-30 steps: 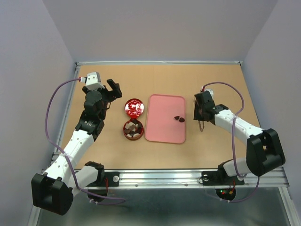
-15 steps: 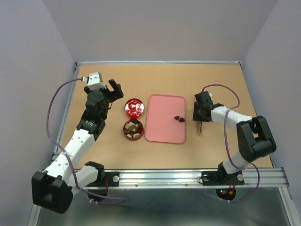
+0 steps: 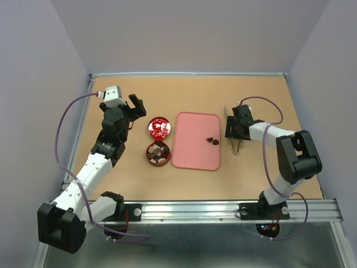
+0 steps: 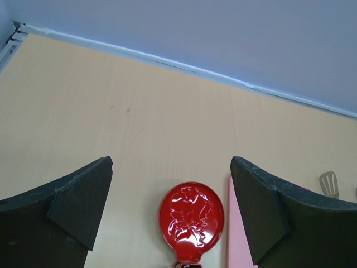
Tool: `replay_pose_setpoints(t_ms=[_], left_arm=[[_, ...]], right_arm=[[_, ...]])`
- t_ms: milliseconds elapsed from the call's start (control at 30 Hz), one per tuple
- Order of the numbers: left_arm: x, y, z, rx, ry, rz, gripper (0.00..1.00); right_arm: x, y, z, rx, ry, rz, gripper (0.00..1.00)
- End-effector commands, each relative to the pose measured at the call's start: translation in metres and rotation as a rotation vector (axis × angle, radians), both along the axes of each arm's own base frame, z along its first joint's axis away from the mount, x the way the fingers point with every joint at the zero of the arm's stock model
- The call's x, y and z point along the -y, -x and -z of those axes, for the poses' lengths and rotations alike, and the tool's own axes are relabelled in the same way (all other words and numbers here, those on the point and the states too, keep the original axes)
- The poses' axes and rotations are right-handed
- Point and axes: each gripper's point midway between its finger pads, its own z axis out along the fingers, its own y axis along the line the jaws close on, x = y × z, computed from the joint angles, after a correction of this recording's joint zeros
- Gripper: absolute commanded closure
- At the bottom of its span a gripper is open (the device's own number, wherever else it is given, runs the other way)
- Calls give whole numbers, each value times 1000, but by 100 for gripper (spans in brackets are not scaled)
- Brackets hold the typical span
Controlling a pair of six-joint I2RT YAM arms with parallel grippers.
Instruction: Pack the chocolate
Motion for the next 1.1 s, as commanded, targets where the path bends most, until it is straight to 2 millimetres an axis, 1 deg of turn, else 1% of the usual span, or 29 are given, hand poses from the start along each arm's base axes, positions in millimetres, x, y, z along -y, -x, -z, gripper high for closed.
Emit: replay_pose_setpoints(t_ms=[0, 100, 167, 300, 333, 433, 467, 533, 567, 600, 667, 700, 733, 767, 800, 833, 900, 933, 967, 1000, 1033, 1067], left_arm=[[0, -1, -29, 68, 10, -7, 1], [0, -1, -30, 71, 11, -6, 1], [0, -1, -29, 68, 12, -5, 1], [0, -1, -28, 66, 16, -5, 1], [0, -1, -28, 66, 16, -5, 1], [1, 0, -26, 62, 17, -8, 1], [0, 0, -26, 61, 17, -9, 1], [1, 0, -21, 49, 26, -12, 1], [1, 0, -18, 41, 33, -17, 1], [0, 1, -12, 27, 39, -26, 1], [0, 3, 0, -2, 66, -34, 1], [-1, 4, 9, -22, 70, -38, 1], [0, 5, 17, -43, 73, -39, 1], [0, 7, 22, -56, 79, -39, 1], [-1, 9, 33, -84, 85, -42, 1], [-1, 11, 38, -98, 85, -46, 1], [-2, 14, 46, -119, 93, -53, 1], [-3, 16, 51, -133, 91, -57, 1], [-2, 17, 56, -146, 90, -56, 1], [-2, 19, 60, -159, 90, -58, 1], [-2, 20, 63, -168, 89, -59, 1], [-1, 22, 69, -182, 83, -61, 2]], right_arm=[[-1, -10, 2, 5, -5, 2, 24], [0, -8, -1, 8, -2, 10, 19], [1, -7, -5, 13, -1, 15, 0], [5, -7, -24, 48, 6, 27, 0], [5, -7, -35, 70, 2, 27, 0], [9, -5, -57, 103, 13, 24, 0], [9, -6, -73, 139, 8, 23, 0], [10, -6, -90, 168, 9, 13, 0], [8, -6, -107, 209, -6, 4, 0], [5, -8, -117, 235, -18, -10, 0], [-6, -8, -137, 278, -78, -61, 0], [-18, -9, -143, 286, -124, -106, 0], [-25, -14, -155, 316, -152, -130, 1], [-31, -16, -160, 328, -175, -152, 2], [-44, -21, -169, 352, -223, -202, 3], [-48, -24, -171, 362, -237, -218, 3], [-65, -27, -175, 369, -287, -277, 5], [-79, -32, -175, 368, -307, -317, 6], [-86, -34, -174, 364, -310, -335, 6], [-98, -34, -173, 362, -309, -367, 6], [-105, -37, -165, 340, -302, -380, 7], [-112, -41, -168, 348, -300, -397, 7]])
